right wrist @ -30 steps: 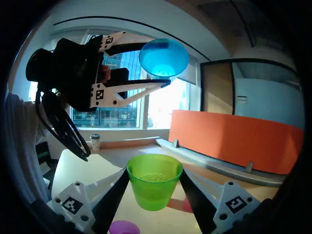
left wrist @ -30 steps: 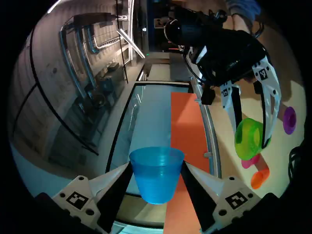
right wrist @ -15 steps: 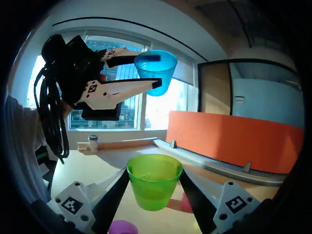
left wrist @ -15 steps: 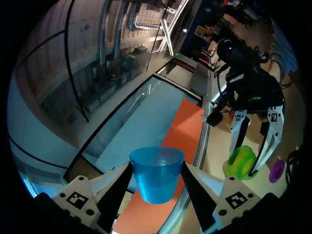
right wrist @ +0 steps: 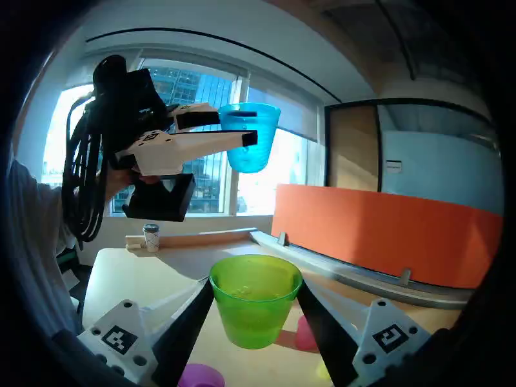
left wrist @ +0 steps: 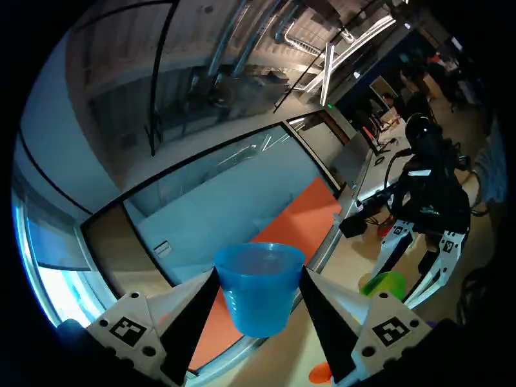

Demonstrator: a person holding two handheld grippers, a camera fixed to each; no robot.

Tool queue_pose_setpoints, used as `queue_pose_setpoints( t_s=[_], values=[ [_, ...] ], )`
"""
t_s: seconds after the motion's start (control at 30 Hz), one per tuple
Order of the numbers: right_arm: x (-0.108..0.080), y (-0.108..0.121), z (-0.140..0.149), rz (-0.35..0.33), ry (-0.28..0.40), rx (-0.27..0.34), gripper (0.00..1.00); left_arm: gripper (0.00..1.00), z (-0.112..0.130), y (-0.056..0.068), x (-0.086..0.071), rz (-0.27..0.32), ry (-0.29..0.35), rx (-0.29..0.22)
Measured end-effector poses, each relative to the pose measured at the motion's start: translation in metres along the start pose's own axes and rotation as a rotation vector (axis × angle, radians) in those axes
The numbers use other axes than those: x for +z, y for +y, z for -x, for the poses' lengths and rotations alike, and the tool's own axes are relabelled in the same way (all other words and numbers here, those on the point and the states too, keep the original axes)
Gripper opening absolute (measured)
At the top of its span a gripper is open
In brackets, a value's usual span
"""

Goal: Pour water

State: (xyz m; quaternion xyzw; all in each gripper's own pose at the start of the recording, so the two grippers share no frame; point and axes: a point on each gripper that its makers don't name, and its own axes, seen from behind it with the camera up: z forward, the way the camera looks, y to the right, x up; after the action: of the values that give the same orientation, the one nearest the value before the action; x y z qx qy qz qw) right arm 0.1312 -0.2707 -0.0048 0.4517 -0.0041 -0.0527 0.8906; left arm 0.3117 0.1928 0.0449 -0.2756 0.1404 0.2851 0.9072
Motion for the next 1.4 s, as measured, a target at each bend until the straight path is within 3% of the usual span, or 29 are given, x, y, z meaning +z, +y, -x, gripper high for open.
queue_pose_setpoints(
  t_s=[0.47, 0.7, 1.0, 1.4],
  values=[
    [-0.007, 0.006, -0.010, 0.016, 0.016, 0.005, 0.91, 0.85, 0.007, -0.007, -0.007, 0.007, -0.010, -0.302],
    [-0.010, 0.009, -0.014, 0.023, 0.019, 0.004, 0.91, 0.85, 0.012, -0.004, -0.007, 0.031, -0.010, -0.430],
    [-0.014, 0.010, -0.017, 0.033, 0.022, 0.010, 0.91, 0.85, 0.026, -0.004, -0.007, 0.037, -0.019, -0.520],
    [-0.028, 0.030, -0.017, 0.070, 0.007, 0.013, 0.91, 0.85, 0.061, 0.005, -0.020, 0.036, -0.043, -0.539]
  ],
)
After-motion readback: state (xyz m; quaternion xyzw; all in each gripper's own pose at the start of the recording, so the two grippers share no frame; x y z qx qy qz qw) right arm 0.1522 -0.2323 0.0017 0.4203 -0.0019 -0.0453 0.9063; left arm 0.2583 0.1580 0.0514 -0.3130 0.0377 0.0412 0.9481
